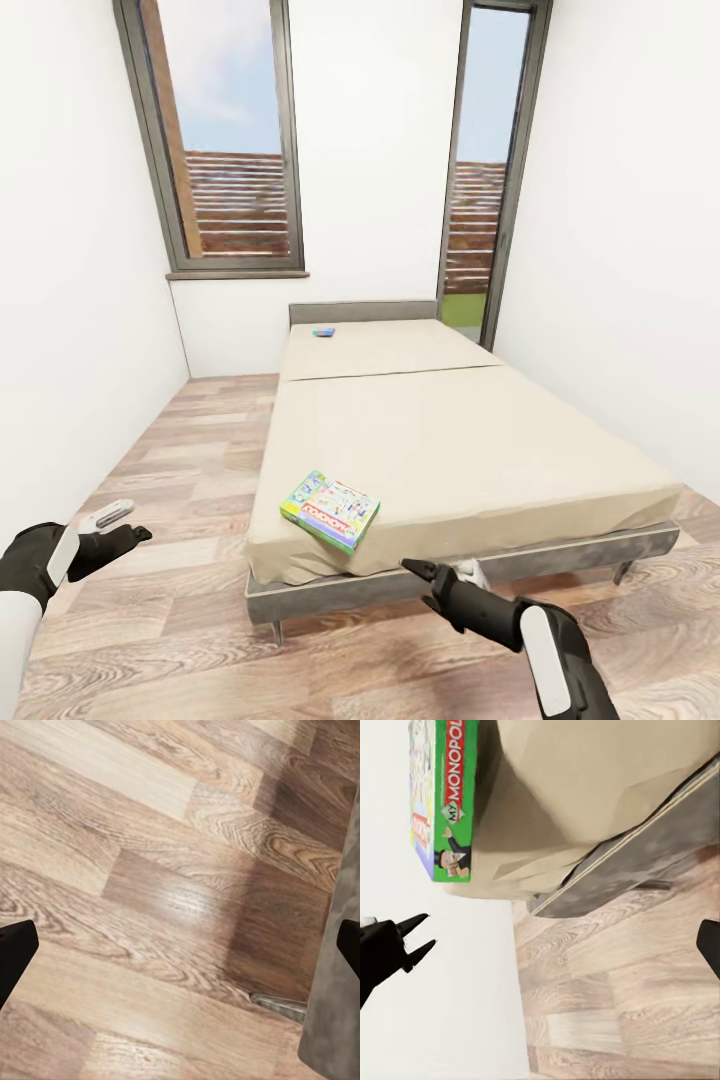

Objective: Put all the toys in the child's room - the three board games (two on the bed and one on the table), the two jigsaw puzzles on the table, and the tennis ball on the table - inside the toy box on the table in the child's room.

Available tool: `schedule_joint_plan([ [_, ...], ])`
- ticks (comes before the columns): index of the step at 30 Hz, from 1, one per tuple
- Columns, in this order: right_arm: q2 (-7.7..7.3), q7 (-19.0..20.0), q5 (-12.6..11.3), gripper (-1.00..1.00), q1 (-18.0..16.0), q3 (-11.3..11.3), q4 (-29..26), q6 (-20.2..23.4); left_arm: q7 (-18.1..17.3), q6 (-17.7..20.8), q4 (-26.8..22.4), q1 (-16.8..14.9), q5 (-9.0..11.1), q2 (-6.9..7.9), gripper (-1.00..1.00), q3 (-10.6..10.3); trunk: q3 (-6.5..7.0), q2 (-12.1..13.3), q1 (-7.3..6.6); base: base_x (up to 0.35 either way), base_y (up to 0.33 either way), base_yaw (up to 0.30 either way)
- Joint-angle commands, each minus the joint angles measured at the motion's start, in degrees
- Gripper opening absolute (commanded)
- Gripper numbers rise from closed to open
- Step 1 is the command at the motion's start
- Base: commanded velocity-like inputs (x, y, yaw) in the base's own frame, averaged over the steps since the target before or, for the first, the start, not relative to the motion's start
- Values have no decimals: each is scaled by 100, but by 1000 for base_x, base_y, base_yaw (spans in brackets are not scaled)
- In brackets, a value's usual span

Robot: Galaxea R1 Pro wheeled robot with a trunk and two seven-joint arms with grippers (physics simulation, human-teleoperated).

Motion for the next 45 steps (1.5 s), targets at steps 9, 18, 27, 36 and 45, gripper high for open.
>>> schedule_joint_plan([
  [9, 7, 56, -260, 100, -24, -209, 484, -279, -19, 33, -5, -4, 1, -3, 100, 27, -6, -3, -1, 0, 0, 0],
  [18, 7, 64, -1008, 100, -22, -192, 567, -648, -19, 33, -17, -4, 4, -3, 100, 34, -6, -3, -1, 0, 0, 0],
  [27, 7, 112, -1424, 100, -13, -168, 618, -671, -19, 33, -22, -4, 10, -3, 100, 34, -6, -3, -1, 0, 0, 0],
  [36, 7, 482, -1432, 100, -13, -155, 874, -958, -19, 33, -23, -4, 8, -3, 100, 34, -6, -3, -1, 39, 22, 0],
  [45, 7, 618, -1406, 100, -13, -35, 1115, -1083, -19, 33, -23, -4, 8, -3, 100, 34, -6, -3, -1, 19, 10, 0],
])
